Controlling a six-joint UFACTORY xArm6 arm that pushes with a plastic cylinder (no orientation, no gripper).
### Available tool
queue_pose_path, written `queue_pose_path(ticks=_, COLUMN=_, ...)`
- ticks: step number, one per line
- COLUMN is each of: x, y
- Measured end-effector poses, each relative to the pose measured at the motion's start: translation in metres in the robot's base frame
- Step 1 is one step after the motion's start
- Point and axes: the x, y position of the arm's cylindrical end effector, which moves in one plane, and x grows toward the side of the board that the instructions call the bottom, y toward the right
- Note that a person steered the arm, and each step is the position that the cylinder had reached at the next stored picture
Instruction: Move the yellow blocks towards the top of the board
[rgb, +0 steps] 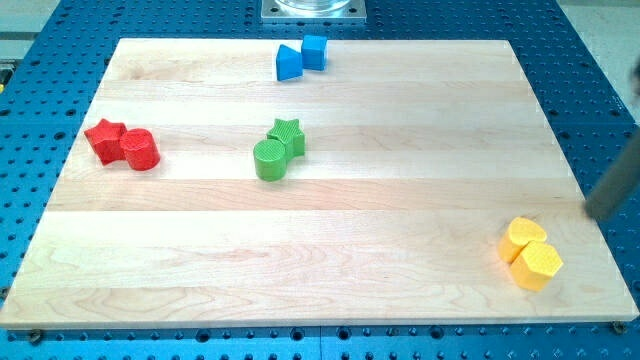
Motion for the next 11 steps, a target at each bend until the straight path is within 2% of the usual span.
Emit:
queue_pose_path(ticks=1, x=0.054, y=-0.011)
queue_pose_path(ticks=2, x=0.09, y=-0.047)
queue_pose_path(ticks=3, x=0.093, y=-0.076)
queue_pose_path(ticks=4, x=0.093, y=-0.107)
queue_pose_path(ticks=6, x=0.071, y=-0.113)
queue_pose_path(ticks=8, x=0.023, y=-0.117)
queue_pose_path(ticks=10, x=0.014, y=-0.115)
queue_pose_path(ticks=11, x=0.025, y=-0.099)
